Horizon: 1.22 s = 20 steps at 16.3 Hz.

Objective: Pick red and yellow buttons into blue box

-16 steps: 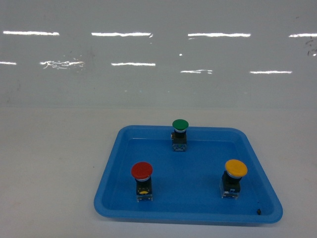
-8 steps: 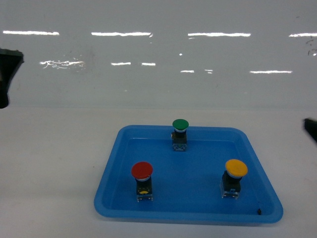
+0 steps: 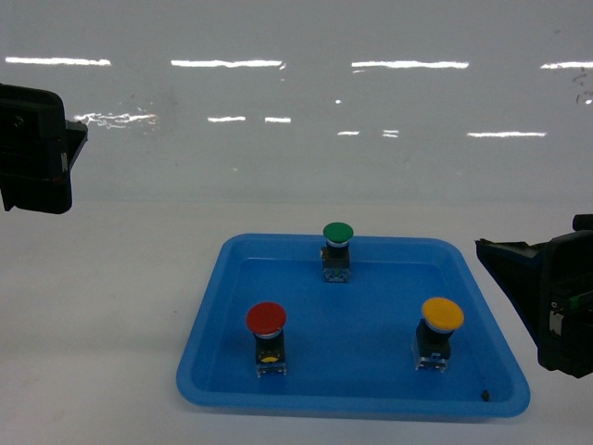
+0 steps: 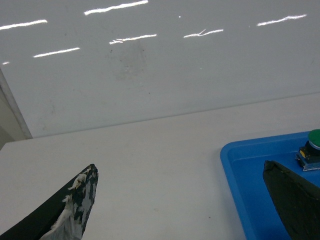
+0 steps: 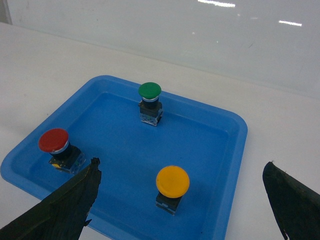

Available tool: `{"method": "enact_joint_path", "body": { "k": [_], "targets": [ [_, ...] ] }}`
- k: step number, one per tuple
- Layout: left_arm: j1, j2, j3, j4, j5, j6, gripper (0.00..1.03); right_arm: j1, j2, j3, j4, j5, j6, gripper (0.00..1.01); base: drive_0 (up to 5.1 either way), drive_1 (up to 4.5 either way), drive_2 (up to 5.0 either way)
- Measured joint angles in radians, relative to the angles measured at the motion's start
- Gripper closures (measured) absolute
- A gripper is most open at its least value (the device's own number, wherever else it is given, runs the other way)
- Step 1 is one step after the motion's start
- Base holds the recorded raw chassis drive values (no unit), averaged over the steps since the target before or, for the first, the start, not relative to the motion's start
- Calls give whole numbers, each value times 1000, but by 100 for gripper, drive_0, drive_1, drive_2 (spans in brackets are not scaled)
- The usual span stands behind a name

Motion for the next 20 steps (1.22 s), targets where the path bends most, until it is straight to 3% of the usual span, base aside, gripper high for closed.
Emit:
{"method": "enact_joint_path", "body": {
  "k": [3,9,15,20],
  "targets": [
    [0,0,0,0,-1,0,5,0,49,7,15,-14,-35,3,0,0,0],
    [0,0,0,0,0,0,5,73,306,274,-117,-23,-138,3,0,0,0],
    [0,0,0,0,0,0,5,72,381,346,-180,-21,-163,3,0,0,0],
    [0,0,0,0,0,0,5,58,549,517,-304,-26,-200,3,0,0,0]
  ]
}}
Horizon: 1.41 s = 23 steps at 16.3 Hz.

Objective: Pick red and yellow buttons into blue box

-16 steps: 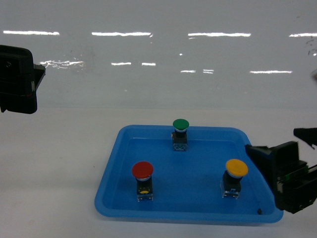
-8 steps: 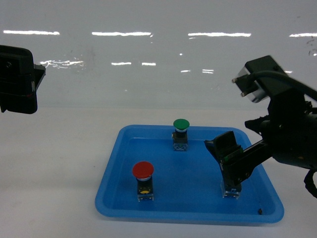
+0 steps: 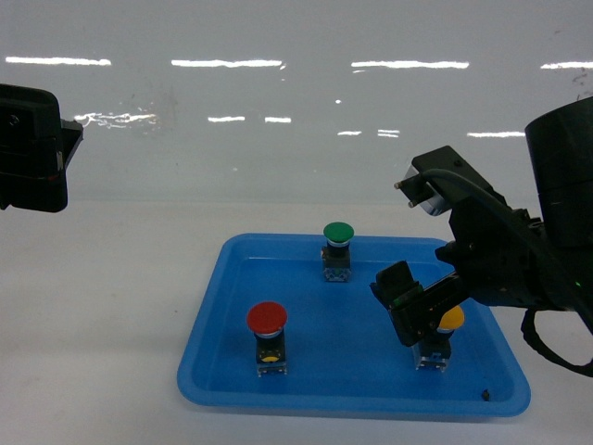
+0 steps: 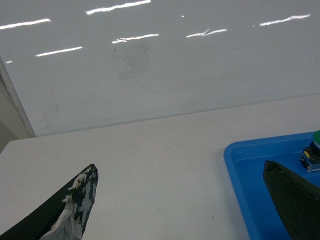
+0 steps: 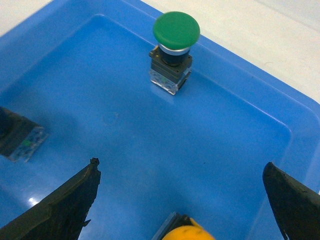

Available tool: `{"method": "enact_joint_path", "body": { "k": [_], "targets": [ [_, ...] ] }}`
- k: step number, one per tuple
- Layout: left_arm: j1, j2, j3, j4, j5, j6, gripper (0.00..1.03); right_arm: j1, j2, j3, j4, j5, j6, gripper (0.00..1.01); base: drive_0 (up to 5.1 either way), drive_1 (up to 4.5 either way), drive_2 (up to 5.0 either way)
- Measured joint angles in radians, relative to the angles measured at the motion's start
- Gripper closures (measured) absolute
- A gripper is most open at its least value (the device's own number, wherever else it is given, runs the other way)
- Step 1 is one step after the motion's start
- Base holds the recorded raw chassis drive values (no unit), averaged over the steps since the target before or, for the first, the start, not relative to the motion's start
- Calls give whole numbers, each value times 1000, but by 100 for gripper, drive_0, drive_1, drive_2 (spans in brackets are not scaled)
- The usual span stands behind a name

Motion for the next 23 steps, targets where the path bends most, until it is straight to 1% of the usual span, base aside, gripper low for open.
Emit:
{"method": "enact_joint_path", "body": {
  "k": [1,2,3,4,8,9,13,14,15,16,18,20,22,23],
  "targets": [
    [0,0,0,0,0,0,5,-1,60,51,-33,6,-16,3,0,0,0],
    [0,0,0,-1,0,0,5,5,103,62,-44,14,-29,3,0,0,0],
    [0,0,0,0,0,0,5,21,134,63,-30,22,-44,3,0,0,0],
    [0,0,0,0,0,0,5,27,165,59,-26,36,-49,3,0,0,0],
    [0,0,0,0,0,0,5,27,170,34,-13,40,-56,3,0,0,0],
    [0,0,0,0,0,0,5,27,171,22,0,45,-56,8,0,0,0],
    [0,0,0,0,0,0,5,27,171,-20,37,55,-60,44,0,0,0],
    [0,0,0,0,0,0,5,27,171,-35,54,56,-60,55,0,0,0],
    [0,0,0,0,0,0,5,27,171,-42,71,56,-60,60,0,0,0],
    [0,0,0,0,0,0,5,27,171,-51,86,58,-59,60,0,0,0],
    [0,0,0,0,0,0,5,25,156,-84,117,59,-39,60,0,0,0],
    [0,0,0,0,0,0,5,11,112,-129,153,60,-13,60,0,0,0],
    [0,0,0,0,0,0,5,-22,24,-167,213,60,32,60,0,0,0],
    [0,0,0,0,0,0,5,-44,-50,-198,253,60,66,60,0,0,0]
  ]
}}
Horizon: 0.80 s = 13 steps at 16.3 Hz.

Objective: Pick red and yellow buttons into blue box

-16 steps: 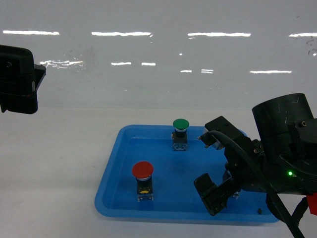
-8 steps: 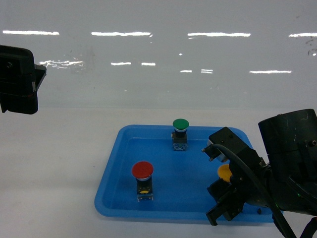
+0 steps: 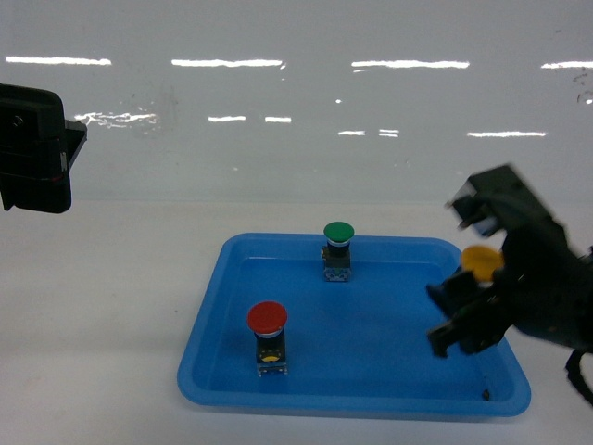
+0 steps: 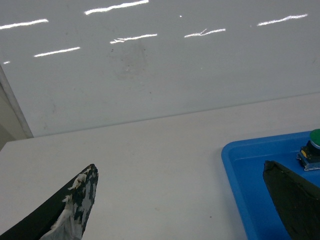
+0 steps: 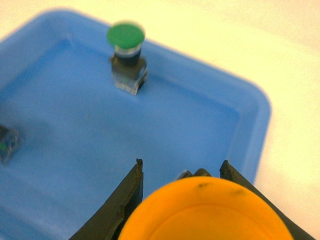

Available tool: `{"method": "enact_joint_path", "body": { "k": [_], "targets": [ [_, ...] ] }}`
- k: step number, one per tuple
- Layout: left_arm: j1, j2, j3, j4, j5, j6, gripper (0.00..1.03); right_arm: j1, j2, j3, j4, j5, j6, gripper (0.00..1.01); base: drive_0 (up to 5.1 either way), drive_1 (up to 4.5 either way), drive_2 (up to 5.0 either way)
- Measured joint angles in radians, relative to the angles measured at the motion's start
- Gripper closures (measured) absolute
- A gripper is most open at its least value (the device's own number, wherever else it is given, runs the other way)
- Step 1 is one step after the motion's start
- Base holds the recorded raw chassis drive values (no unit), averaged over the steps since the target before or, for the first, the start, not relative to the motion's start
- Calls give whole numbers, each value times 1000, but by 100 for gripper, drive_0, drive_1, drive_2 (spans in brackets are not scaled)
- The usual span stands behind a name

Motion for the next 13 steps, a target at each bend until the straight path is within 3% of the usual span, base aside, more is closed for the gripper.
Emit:
{"method": "enact_joint_path", "body": {
  "k": [2,4,6,9,11,13],
  "targets": [
    [0,0,0,0,0,0,5,-40,-141,-72,72,20,73,61,0,0,0],
    [0,0,0,0,0,0,5,-80,-285,-162,149,63,153,61,0,0,0],
    [0,0,0,0,0,0,5,-108,-449,-261,173,114,210,61,0,0,0],
    [0,0,0,0,0,0,5,-91,-711,-431,129,185,232,61,0,0,0],
    [0,0,0,0,0,0,5,-60,-918,-555,23,220,229,61,0,0,0],
    [0,0,0,0,0,0,5,-45,-1181,-635,-193,241,224,61,0,0,0]
  ]
}}
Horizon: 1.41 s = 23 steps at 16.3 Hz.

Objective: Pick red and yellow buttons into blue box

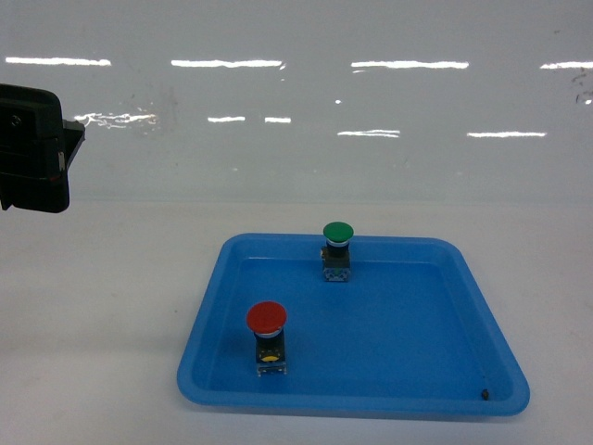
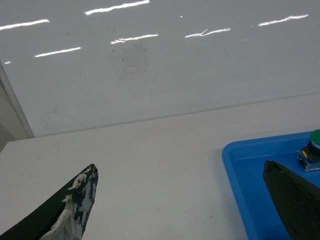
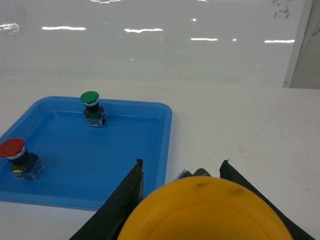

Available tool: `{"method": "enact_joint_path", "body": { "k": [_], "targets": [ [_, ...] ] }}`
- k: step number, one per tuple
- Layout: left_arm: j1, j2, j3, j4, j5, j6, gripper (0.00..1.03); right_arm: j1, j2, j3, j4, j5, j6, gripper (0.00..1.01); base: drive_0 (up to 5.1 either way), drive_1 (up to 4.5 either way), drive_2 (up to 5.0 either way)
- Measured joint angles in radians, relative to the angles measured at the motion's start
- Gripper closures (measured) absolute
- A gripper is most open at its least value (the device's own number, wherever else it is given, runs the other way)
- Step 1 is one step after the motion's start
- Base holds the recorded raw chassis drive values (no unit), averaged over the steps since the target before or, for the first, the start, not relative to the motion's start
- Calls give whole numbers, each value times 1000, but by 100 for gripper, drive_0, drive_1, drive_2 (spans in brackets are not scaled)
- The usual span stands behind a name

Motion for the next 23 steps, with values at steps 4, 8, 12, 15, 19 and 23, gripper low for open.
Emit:
{"method": "enact_joint_path", "body": {
  "k": [4,8,12,15,19,23],
  "targets": [
    [0,0,0,0,0,0,5,-54,-586,19,-570,-77,-35,61,0,0,0],
    [0,0,0,0,1,0,5,-153,-655,16,-659,-151,-90,61,0,0,0],
    [-46,59,50,-67,4,2,5,-153,-655,16,-659,-151,-90,61,0,0,0],
    [-126,202,203,-160,15,21,5,-153,-655,16,-659,-151,-91,61,0,0,0],
    [-185,333,331,-265,0,16,5,-153,-655,16,-659,-151,-94,61,0,0,0],
    [-262,441,473,-410,4,-46,5,-153,-655,16,-659,-151,-94,61,0,0,0]
  ]
}}
